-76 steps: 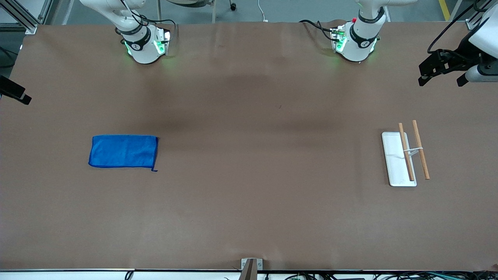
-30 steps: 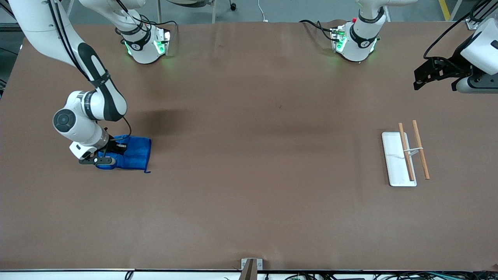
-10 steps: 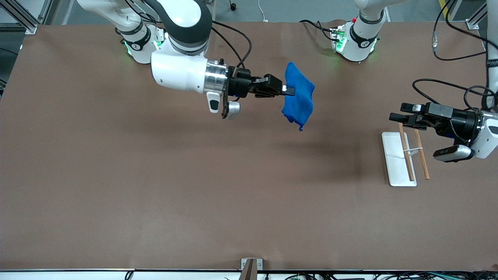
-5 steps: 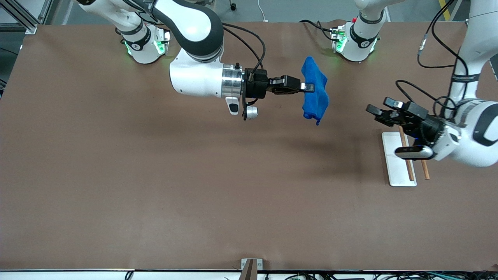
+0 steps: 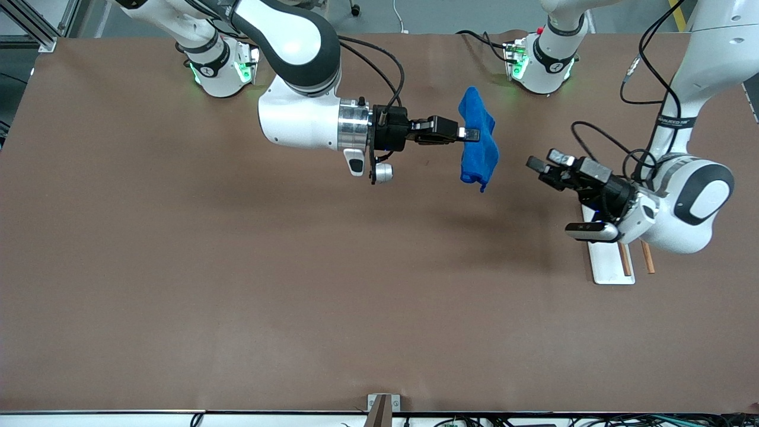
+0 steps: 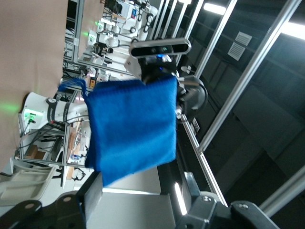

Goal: Right arm passes towel to left arm to hang
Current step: 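Carry the towel toward the middle while the left gripper reaches toward it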

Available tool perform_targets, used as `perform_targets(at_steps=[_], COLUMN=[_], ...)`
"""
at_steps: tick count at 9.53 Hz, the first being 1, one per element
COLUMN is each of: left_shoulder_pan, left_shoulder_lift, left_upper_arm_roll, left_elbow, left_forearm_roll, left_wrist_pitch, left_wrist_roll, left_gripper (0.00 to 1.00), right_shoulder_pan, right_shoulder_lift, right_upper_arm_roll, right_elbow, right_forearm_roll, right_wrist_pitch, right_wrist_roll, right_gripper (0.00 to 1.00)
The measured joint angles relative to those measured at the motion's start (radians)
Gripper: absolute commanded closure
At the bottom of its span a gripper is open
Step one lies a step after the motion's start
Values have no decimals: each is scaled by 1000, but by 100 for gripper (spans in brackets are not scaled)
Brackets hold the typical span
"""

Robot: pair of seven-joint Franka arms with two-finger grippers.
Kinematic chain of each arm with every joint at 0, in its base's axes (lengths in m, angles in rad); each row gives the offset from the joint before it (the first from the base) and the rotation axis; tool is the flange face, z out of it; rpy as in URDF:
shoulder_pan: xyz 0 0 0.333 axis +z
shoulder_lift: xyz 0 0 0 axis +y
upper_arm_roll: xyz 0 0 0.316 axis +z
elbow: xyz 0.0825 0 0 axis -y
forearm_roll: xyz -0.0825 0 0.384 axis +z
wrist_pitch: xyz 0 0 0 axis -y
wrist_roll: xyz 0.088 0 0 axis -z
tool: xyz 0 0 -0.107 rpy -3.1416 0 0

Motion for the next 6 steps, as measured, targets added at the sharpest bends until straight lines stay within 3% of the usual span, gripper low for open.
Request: perform_targets(at_steps=[4,6], left_shoulder_pan=[-12,-14], left_shoulder_lift=[-1,-1], left_upper_arm_roll=[-84,-89], left_elbow=[-37,-53], left_forearm_roll=[-65,-66], left_wrist_pitch=[120,129], left_wrist_roll=[30,44], left_gripper=[28,28], right_shoulder_pan=[0,0], right_shoulder_lift=[0,0], right_upper_arm_roll=[0,0], right_elbow=[0,0], right_forearm_roll=[1,2], right_wrist_pitch=[0,0], right_wrist_roll=[0,0], right_gripper=[100,100])
